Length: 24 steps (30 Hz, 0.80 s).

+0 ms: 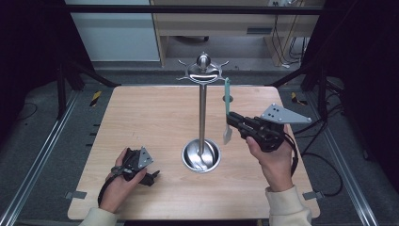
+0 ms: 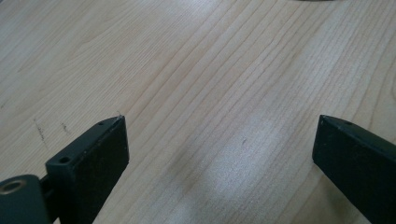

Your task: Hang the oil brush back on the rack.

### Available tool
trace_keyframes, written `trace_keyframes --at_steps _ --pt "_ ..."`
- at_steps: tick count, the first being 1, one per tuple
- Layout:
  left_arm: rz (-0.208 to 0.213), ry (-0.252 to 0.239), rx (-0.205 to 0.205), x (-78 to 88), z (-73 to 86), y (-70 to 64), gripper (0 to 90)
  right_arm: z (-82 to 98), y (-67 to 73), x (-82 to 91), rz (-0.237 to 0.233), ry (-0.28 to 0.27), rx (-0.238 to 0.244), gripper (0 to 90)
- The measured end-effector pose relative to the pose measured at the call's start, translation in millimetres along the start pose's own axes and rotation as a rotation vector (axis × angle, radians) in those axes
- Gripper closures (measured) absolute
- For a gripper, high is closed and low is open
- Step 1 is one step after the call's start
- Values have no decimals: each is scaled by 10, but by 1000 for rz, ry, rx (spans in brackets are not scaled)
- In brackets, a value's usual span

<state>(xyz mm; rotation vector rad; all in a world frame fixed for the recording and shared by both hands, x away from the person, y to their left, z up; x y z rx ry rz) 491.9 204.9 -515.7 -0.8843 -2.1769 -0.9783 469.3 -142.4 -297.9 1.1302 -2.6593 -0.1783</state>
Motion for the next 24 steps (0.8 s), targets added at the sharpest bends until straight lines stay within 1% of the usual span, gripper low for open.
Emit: trace_keyframes --at_steps 3,4,6,7,9,10,11,12,13,14,15,16,17,18,19,20,21,22,23,24 --pt "0 0 0 0 -2 -1 33 1 -1 -4 -1 0 -1 824" --pt "0 0 -1 0 -2 -2 33 2 -2 -7 -10 3 -4 824" --pt "-1 1 -2 -1 -1 -2 33 2 -2 -10 -12 3 -5 824" --pt "1 2 -2 -1 -1 -2 33 3 -3 -19 -24 5 -7 821" --pt "-1 1 -1 -1 -1 -2 33 1 -1 -23 -25 5 -6 817" --pt "1 0 -1 -3 -1 -2 33 -2 8 -32 -42 5 -1 749" --pt "1 0 -1 -3 -1 -2 33 -2 8 -32 -42 5 -1 749" --pt "1 1 -1 -3 0 -1 33 -4 23 -44 -40 5 18 677" --pt "1 1 -1 -3 0 -1 33 -4 23 -44 -40 5 18 677" --pt "1 0 -1 -3 -1 -1 33 -6 28 -50 -32 7 22 656" --pt "1 0 0 -3 -1 -2 33 -9 29 -53 -15 11 34 617" --pt "1 0 0 -2 -1 -2 33 -9 29 -53 -15 11 34 617" --pt "1 0 0 -2 -1 -2 33 -16 21 -49 6 11 39 547" --pt "1 0 0 -2 -1 -2 33 -16 21 -49 6 11 39 547" --pt "1 0 0 -2 -1 -2 33 -25 0 -44 31 9 34 479" --pt "1 0 1 -2 0 -1 33 -25 -11 -42 37 10 34 439" --pt "1 0 1 -2 0 -1 33 -25 -11 -42 37 10 34 439" --pt "1 0 0 -2 0 -1 33 -23 -25 -39 51 19 37 348" --pt "0 -2 0 -5 0 0 33 -23 -25 -39 51 19 37 348" --pt "0 -2 0 -5 0 1 33 -21 -34 -37 64 27 42 306"
Point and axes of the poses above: each handheld gripper's, and its own axes: x roughly backward along the jaws, z roughly out of its underside, y roughly to its left, the point moved 4 cm from there along -x, roughly forward along the jaws, and after that the axes turned 8 degrees about -x, right-handed, at the moved point
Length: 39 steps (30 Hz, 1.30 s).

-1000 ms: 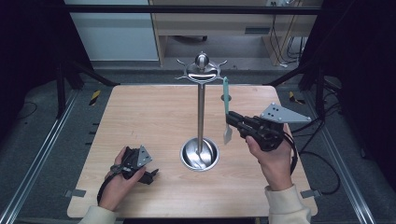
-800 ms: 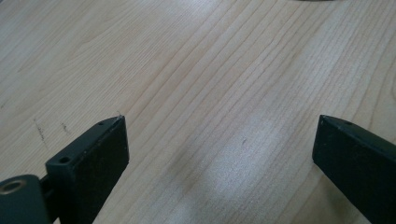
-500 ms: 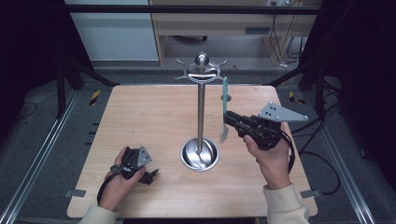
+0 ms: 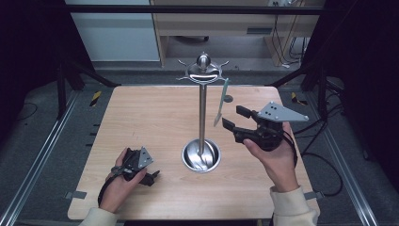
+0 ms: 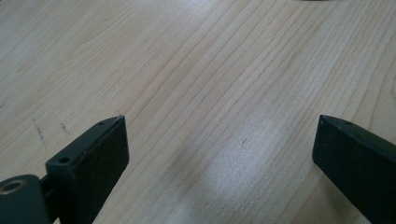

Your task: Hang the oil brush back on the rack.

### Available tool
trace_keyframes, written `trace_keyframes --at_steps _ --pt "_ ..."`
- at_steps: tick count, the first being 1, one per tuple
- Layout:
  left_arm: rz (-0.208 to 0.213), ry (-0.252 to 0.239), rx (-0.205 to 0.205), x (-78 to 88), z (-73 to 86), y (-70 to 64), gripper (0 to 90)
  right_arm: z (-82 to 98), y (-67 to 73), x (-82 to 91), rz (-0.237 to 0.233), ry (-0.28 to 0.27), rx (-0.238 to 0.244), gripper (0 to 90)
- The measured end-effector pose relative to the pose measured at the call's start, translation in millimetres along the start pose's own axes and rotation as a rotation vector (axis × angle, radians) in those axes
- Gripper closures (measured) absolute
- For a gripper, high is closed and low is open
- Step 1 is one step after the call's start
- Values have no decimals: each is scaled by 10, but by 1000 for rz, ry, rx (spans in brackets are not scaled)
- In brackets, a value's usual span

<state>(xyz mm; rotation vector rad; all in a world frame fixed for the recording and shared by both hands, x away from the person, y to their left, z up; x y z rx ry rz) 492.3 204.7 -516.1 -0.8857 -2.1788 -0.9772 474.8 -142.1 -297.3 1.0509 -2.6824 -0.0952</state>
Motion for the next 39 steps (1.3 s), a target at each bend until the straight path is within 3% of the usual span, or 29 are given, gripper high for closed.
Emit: trace_keyframes --at_steps 5,10,18,23,31,39 --pt "0 5 -2 2 0 -2 33 30 -42 70 58 40 16 162" --pt "0 4 -2 0 0 -2 33 56 -77 154 67 59 36 88" --pt "-1 3 1 4 2 4 33 61 -90 251 71 56 44 71" --pt "-4 3 3 7 5 10 33 113 -136 285 111 67 42 70" --pt "-6 -4 4 9 0 22 33 286 -343 300 201 110 27 70" --pt "-12 -9 5 18 -3 34 33 391 -451 309 225 125 4 66"
Point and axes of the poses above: each handheld gripper's, and its own axes: x roughly backward along the jaws, z roughly out of its underside, y roughly to its left, the point moved 4 cm from there along -x, roughly forward along the jaws, and after that the axes turned 8 degrees about -x, right-handed, at the moved point
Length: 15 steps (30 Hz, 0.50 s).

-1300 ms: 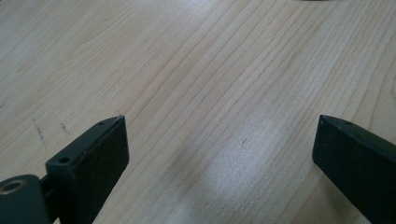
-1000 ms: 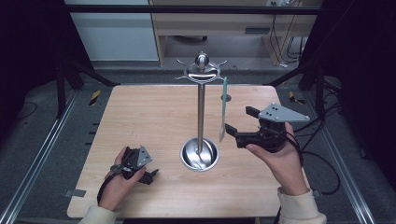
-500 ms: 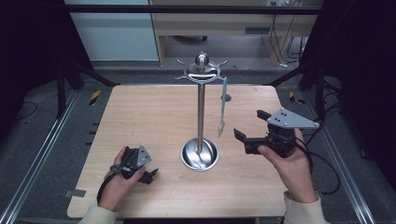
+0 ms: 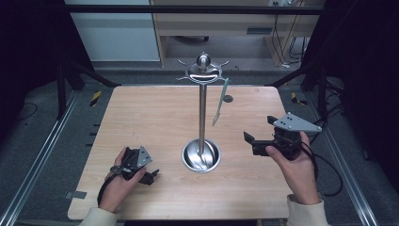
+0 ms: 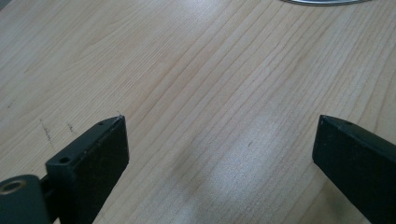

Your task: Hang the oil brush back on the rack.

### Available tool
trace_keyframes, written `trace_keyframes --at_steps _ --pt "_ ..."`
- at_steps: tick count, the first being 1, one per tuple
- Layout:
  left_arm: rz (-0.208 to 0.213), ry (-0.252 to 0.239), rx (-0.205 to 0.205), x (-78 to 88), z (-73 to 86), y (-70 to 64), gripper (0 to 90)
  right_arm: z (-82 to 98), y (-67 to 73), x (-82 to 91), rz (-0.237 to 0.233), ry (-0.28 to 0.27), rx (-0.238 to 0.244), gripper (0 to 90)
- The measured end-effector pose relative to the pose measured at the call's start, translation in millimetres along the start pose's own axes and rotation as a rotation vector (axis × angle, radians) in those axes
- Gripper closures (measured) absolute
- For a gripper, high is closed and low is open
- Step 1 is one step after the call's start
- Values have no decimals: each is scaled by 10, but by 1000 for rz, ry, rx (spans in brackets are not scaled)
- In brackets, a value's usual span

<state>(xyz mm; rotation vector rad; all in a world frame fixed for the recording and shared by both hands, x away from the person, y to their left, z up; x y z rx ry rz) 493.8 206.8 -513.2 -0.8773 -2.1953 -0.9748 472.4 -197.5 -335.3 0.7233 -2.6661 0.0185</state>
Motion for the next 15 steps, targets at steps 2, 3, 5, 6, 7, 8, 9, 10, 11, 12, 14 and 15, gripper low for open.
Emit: trace_keyframes --at_steps 2,3,5,6,7,8,9,10,11,12,14,15 --pt "0 0 -2 2 -2 0 33 17 -18 -9 6 3 -5 64" --pt "1 2 -1 5 -3 0 33 26 -30 -11 11 6 -7 64" --pt "1 2 -2 5 -4 -1 33 48 -60 -24 21 11 -7 64" --pt "1 2 -1 5 -4 -2 33 64 -75 -35 25 14 -15 64" --pt "0 2 -1 6 -4 -2 33 76 -87 -41 27 18 -17 64" --pt "0 2 -1 5 -4 0 33 105 -124 -56 38 30 -20 64" --pt "0 2 -1 5 -4 0 33 105 -124 -56 38 30 -20 64" --pt "1 2 -1 4 -3 0 33 121 -142 -67 41 35 -21 64" --pt "0 0 -1 1 -3 1 33 138 -160 -76 42 41 -23 65" --pt "0 1 -2 2 -3 1 33 177 -194 -104 49 54 -31 72" --pt "0 1 -1 5 -7 -2 33 200 -213 -124 54 58 -35 75" --pt "1 0 1 4 -9 -6 33 225 -235 -141 63 67 -36 82"
Point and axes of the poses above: each handheld gripper's, and its own axes: x roughly backward along the jaws, z roughly out of its underside, y roughly to its left, the point moved 4 cm from there along -x, roughly forward along the jaws, and after that the axes turned 8 degrees about -x, right-handed, at the moved point
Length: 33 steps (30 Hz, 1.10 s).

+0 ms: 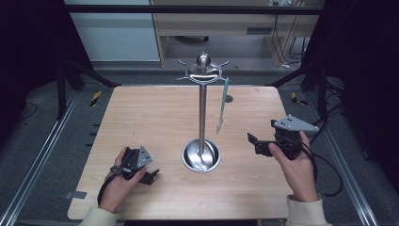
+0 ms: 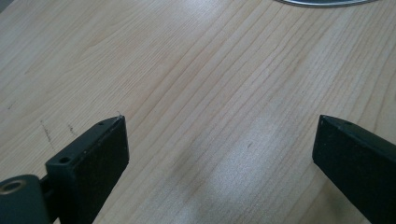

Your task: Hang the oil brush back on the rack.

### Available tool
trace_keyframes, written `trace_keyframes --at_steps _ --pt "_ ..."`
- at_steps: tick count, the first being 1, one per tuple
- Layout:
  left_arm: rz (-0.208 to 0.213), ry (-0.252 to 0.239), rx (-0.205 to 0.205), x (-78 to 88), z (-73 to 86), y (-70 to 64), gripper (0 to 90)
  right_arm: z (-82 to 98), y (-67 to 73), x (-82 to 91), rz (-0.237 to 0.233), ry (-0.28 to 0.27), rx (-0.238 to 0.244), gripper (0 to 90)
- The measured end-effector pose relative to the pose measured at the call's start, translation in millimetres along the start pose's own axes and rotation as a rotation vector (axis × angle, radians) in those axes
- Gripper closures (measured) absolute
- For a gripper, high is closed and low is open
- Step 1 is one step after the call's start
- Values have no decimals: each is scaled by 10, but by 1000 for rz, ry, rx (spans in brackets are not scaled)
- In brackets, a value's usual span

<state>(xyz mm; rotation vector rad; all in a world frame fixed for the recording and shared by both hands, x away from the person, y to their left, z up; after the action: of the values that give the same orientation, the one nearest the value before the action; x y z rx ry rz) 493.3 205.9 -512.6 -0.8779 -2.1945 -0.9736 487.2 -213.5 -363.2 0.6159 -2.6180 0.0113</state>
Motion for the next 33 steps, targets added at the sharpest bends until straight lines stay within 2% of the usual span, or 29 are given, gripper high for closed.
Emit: trace_keyframes --at_steps 3,4,11,22,33 --pt "1 -3 -1 -5 -4 -6 33 88 -57 -82 14 22 -9 93" --pt "1 -4 0 -4 -4 -5 33 161 -99 -144 29 49 1 101" --pt "3 0 0 -2 -1 -2 33 349 -191 -308 45 97 -2 109" --pt "3 0 -1 -3 -2 -3 33 608 -331 -496 68 138 -32 112" --pt "0 -3 -2 -5 -4 -5 33 815 -379 -653 76 180 -50 114"
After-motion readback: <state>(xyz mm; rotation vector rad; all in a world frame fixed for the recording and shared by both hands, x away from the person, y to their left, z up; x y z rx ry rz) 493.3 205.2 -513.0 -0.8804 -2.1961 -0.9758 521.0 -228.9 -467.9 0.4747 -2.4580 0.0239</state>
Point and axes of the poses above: each handheld gripper's, and its own axes: x roughly backward along the jaws, z roughly out of its underside, y roughly to its left, the point moved 4 cm from there along -x, roughly forward along the jaws, and after that the axes turned 8 degrees about -x, right-handed, at the moved point
